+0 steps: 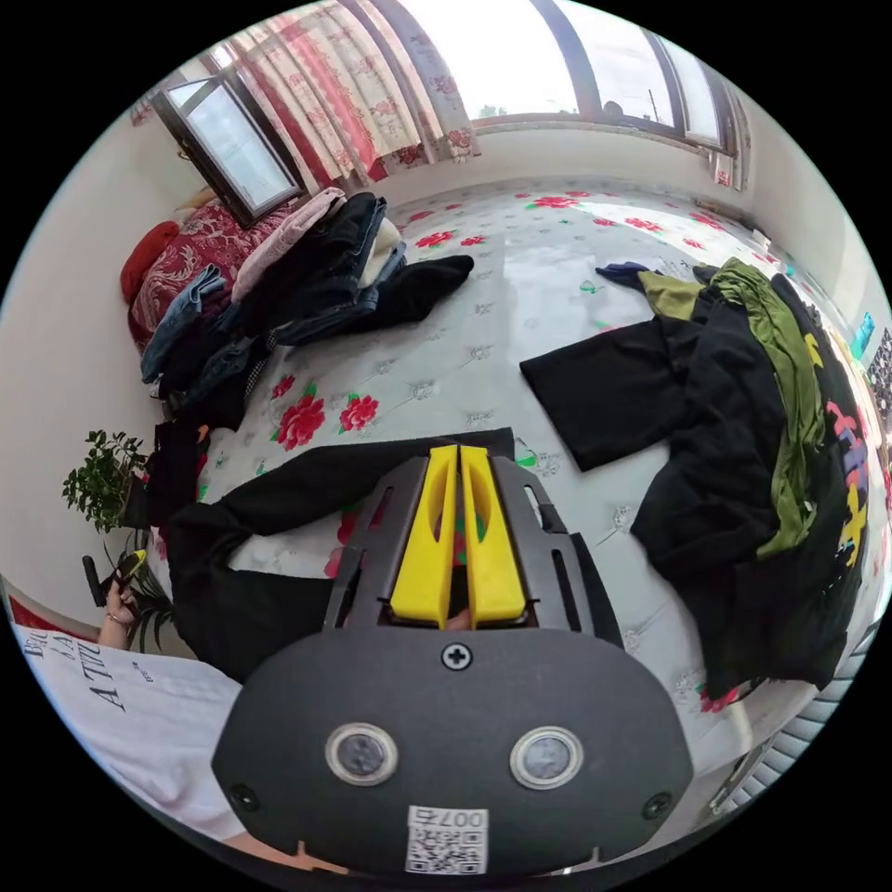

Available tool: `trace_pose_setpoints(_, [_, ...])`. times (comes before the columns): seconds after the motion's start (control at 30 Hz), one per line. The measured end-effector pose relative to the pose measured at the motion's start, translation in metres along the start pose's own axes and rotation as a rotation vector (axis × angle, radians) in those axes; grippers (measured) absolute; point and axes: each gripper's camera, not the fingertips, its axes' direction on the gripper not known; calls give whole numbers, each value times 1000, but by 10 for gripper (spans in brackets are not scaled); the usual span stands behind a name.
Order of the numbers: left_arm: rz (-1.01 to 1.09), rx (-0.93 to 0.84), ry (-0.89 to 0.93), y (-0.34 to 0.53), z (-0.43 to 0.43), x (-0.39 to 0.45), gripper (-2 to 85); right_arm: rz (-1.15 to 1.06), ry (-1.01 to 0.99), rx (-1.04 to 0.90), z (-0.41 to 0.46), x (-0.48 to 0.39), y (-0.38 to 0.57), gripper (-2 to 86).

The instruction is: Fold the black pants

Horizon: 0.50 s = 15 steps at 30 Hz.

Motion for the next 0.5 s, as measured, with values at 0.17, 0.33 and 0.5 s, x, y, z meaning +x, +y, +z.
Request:
trace_pose_setpoints(0.17, [31, -149, 40, -62, 54, -9, 83, 68, -29, 1, -5, 13, -6, -3])
trace_pose_setpoints(0.33, [208, -506, -3, -65, 154, 31, 67, 52, -1, -27, 0, 3, -9, -3])
trace_pose_setpoints(0.5, [305, -413, -226, -46, 148, 65, -5, 55, 8, -74, 21, -9, -18, -2])
